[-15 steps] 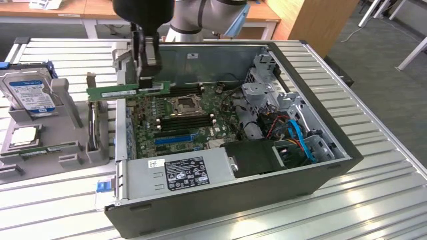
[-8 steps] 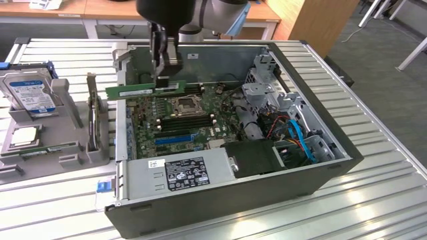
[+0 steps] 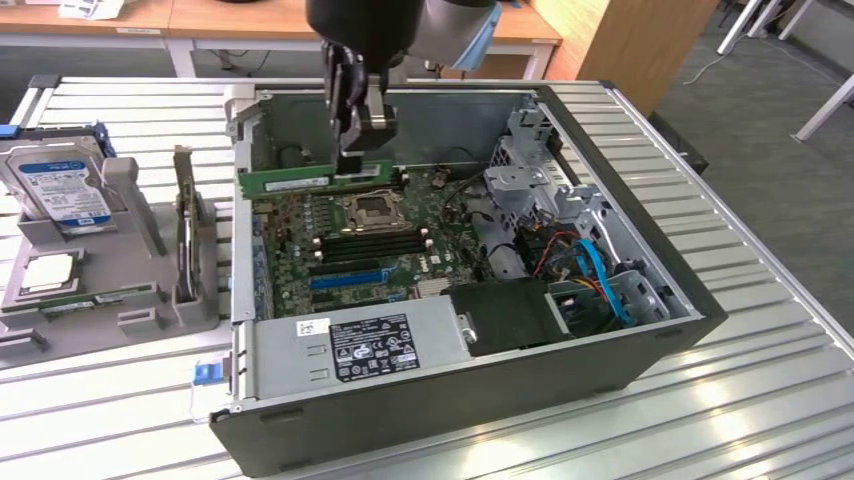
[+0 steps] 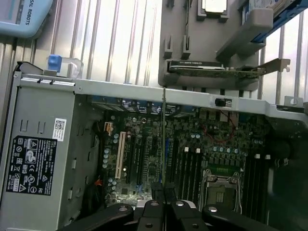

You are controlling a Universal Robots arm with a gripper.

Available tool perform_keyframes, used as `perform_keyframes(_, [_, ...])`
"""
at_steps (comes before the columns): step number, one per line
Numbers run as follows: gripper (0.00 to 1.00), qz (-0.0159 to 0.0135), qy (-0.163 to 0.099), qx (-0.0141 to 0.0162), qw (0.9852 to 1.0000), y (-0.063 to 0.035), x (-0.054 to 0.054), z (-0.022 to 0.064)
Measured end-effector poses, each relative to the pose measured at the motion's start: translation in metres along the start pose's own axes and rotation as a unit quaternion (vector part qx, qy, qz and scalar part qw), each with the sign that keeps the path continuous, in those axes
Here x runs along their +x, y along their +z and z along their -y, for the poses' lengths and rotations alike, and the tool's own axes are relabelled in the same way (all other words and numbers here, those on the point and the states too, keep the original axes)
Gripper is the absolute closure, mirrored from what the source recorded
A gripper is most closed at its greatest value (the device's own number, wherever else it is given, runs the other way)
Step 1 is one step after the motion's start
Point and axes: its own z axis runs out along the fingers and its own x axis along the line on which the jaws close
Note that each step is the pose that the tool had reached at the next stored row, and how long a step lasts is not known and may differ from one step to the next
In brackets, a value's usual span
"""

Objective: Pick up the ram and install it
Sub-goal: 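Pick up the ram and move it above insertion slot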

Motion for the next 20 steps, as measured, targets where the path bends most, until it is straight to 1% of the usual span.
perform_keyframes(6, [0.89,0.0000,0.000,0.0000,1.0000,-0.0010,0.001,0.0139])
perform_keyframes(8, [0.89,0.0000,0.000,0.0000,1.0000,-0.0012,0.001,0.0167])
perform_keyframes(14, [0.89,0.0000,0.000,0.0000,1.0000,-0.0012,0.001,0.0171])
perform_keyframes(20, [0.89,0.0010,0.015,0.0003,0.9999,-0.0013,0.002,0.0184])
